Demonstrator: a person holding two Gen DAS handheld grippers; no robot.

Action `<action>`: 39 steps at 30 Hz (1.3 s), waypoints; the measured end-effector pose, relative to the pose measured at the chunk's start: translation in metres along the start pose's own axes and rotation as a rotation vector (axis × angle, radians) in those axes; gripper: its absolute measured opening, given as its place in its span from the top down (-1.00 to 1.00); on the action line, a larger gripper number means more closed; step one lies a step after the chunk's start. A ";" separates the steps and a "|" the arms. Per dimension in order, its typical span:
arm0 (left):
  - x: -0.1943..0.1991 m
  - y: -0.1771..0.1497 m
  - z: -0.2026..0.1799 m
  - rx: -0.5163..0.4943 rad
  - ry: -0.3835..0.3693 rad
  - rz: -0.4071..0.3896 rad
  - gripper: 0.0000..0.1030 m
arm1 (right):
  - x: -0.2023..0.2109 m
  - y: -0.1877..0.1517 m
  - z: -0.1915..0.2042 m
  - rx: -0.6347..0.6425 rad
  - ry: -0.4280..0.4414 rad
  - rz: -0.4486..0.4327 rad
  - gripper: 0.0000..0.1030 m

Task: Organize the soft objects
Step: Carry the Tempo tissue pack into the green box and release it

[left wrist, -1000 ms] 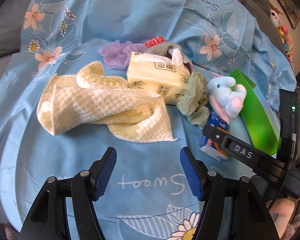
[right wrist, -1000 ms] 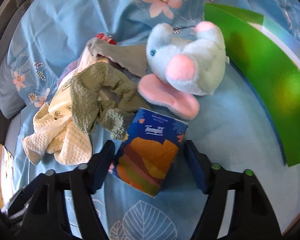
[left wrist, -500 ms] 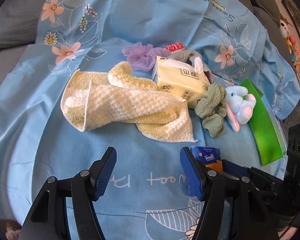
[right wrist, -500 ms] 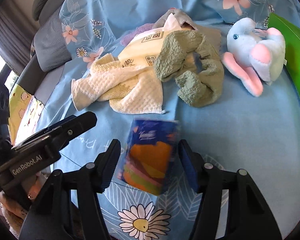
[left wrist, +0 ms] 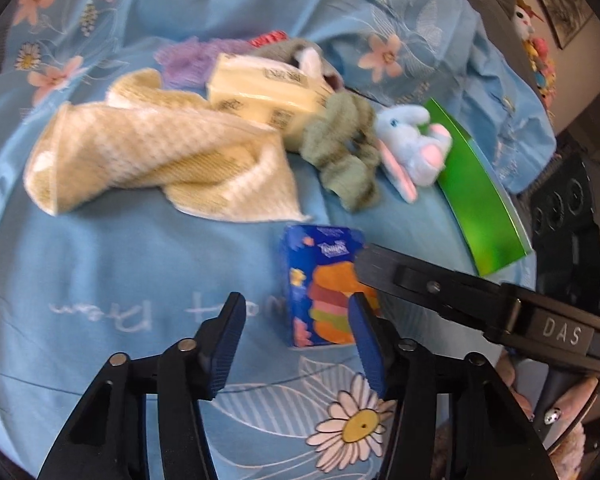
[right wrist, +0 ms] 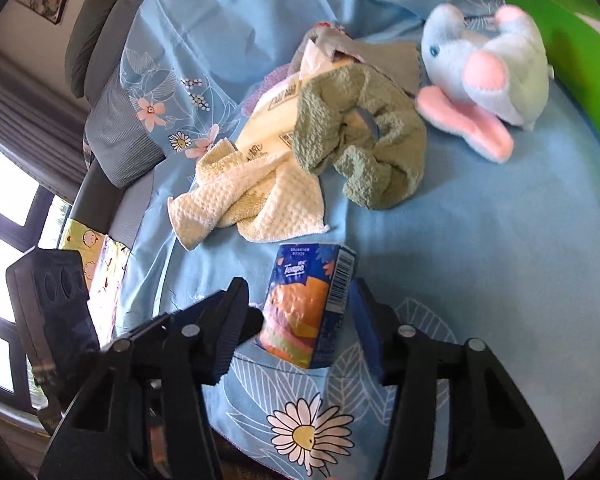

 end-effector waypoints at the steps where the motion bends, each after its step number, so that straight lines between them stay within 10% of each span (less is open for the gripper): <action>1: -0.003 -0.001 -0.002 0.000 -0.007 0.005 0.03 | -0.002 -0.001 0.000 -0.009 0.005 0.006 0.06; 12: -0.001 0.007 -0.021 -0.070 -0.004 -0.044 0.23 | -0.004 0.001 -0.007 -0.031 0.004 0.027 0.21; 27: 0.014 0.084 -0.144 -0.307 -0.080 -0.342 0.23 | 0.112 0.081 -0.015 -0.006 -0.010 -0.348 0.21; 39: -0.044 0.102 -0.244 -0.421 -0.189 -0.341 0.23 | 0.182 0.120 -0.102 -0.133 -0.041 -0.557 0.21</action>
Point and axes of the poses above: each gripper's, at about its wrist camera, not at the fingertips, and x roughly against the way its jaws point, z to its left, y to its top, the point moved 6 cm from there along -x, roughly the way its jaws point, and after that the axes turned 7 degrees about -z, right-handed, at the moved point
